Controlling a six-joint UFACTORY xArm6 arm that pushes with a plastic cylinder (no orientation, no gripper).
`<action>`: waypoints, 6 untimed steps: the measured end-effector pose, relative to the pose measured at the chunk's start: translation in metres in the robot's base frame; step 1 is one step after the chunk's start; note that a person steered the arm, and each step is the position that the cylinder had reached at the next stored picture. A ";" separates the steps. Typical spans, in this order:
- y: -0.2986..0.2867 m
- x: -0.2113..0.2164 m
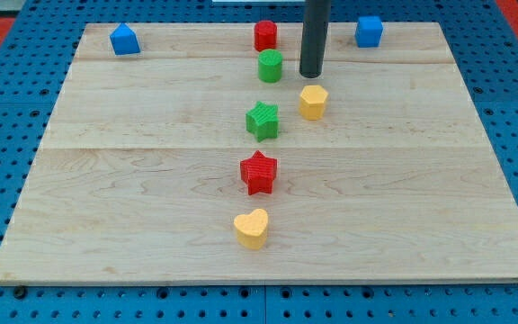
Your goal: Place the yellow hexagon vertically below the green circle
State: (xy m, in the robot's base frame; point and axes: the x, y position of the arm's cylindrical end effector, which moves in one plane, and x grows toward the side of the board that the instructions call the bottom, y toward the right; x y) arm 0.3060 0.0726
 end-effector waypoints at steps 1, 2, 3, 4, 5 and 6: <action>0.088 0.033; 0.103 0.085; 0.060 0.081; -0.003 0.076; 0.003 0.067; -0.025 0.066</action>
